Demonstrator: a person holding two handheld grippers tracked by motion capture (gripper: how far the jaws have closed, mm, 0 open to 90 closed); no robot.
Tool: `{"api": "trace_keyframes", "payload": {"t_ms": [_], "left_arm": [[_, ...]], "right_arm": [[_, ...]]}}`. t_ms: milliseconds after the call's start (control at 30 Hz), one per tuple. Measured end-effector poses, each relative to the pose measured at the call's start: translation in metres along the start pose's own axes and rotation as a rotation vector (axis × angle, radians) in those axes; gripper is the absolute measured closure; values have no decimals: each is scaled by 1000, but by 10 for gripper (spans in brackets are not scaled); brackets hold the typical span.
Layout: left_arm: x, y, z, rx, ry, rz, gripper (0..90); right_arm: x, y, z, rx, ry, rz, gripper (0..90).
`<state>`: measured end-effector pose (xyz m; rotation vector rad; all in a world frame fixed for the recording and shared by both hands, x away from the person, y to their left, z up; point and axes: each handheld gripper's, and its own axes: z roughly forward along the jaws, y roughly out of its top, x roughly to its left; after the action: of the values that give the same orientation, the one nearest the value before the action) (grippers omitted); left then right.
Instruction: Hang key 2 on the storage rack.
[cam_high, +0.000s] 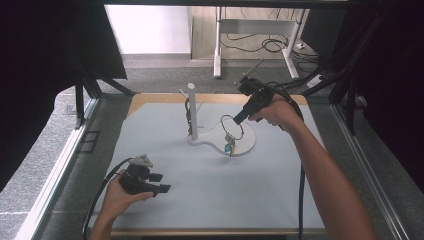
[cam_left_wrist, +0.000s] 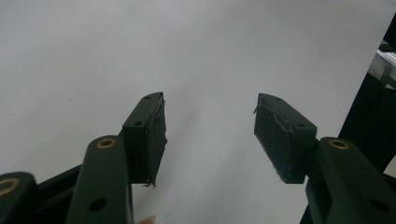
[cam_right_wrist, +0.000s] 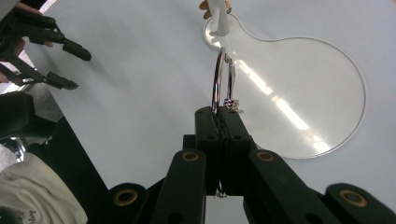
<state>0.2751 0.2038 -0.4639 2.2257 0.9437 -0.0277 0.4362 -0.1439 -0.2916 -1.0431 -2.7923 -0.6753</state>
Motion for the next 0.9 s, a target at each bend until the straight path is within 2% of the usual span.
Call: {"api": "trace_keyframes", "payload": {"t_ms": [533,700,767,900], "left_arm": [[4,-3,-6,-24,-16,-14,439],[4,-2,-6,-12,-13,-12,438],[4,-2,-6,-9,-9,-9,438],[3,-3,-7,-13,-7,-10,437]], "right_arm": [[-11,33,2,5,-31,6,879],[-11,43,6,7,-39,1,879],[-11,46,6,-10,-25,4,879],[-12,48,8,-11,-28,7,879]]}}
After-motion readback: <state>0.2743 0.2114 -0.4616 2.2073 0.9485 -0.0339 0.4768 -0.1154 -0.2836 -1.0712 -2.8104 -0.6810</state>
